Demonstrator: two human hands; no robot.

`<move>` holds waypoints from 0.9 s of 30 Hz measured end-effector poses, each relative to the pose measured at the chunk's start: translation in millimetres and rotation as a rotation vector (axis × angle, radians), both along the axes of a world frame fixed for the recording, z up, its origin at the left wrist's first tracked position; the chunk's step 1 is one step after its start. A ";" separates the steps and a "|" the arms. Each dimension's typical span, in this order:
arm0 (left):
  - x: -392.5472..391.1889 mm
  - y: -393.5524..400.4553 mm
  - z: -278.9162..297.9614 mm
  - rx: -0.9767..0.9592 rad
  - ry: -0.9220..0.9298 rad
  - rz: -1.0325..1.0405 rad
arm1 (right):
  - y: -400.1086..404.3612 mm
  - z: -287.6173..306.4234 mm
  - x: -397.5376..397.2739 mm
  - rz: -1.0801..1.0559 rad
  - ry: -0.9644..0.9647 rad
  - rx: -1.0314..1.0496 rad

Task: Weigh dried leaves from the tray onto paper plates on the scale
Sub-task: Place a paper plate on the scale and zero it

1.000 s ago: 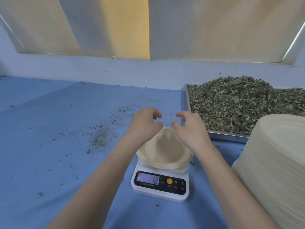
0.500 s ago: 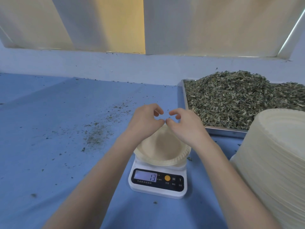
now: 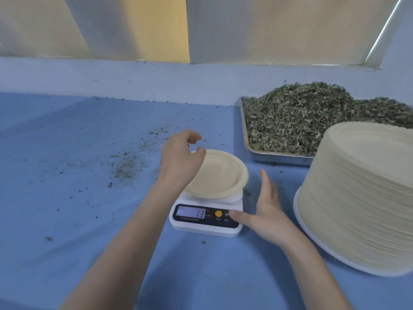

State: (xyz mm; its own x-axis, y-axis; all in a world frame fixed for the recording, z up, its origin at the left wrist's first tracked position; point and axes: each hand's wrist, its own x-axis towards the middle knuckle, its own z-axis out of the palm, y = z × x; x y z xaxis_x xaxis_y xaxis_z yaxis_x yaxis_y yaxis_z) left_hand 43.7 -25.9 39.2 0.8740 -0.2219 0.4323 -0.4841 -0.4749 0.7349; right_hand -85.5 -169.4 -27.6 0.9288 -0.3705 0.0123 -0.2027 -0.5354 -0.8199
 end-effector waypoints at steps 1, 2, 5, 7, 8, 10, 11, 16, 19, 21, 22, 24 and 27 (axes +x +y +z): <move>-0.9 2.6 -0.1 -0.020 0.004 0.023 | -1.0 -4.1 -0.5 -0.001 0.004 -0.002; -1.4 5.2 0.0 -0.040 0.014 0.044 | -1.9 -6.7 0.1 -0.005 0.012 0.010; -2.8 12.0 1.7 -0.061 0.048 0.086 | -3.1 -4.6 6.0 -0.056 0.062 0.093; -4.9 14.1 2.6 -0.068 0.065 0.097 | -1.6 0.6 11.3 -0.088 0.083 0.119; -6.0 14.8 3.2 -0.071 0.068 0.098 | -1.0 1.8 12.6 -0.095 0.078 0.121; -8.2 15.5 4.3 -0.067 0.067 0.100 | 0.3 3.5 10.8 -0.088 0.056 0.120; -9.0 15.9 5.1 -0.060 0.068 0.098 | 0.4 4.2 8.1 -0.078 0.050 0.123; -10.6 16.3 8.1 -0.033 0.085 0.082 | 4.5 20.9 -3.2 -0.055 -0.066 0.323; -11.2 16.0 9.2 -0.026 0.101 0.070 | 9.4 41.9 7.2 -0.078 -0.182 0.292; -10.7 16.3 9.7 -0.028 0.100 0.065 | 14.0 52.2 17.7 -0.070 -0.228 0.268; -10.3 16.7 9.9 -0.028 0.098 0.062 | 16.4 55.3 22.5 -0.062 -0.237 0.258; -9.1 18.0 9.9 -0.025 0.094 0.052 | 19.3 58.3 30.6 -0.056 -0.238 0.248; -6.1 18.1 9.3 -0.009 0.090 0.031 | 20.7 59.1 38.1 -0.067 -0.238 0.233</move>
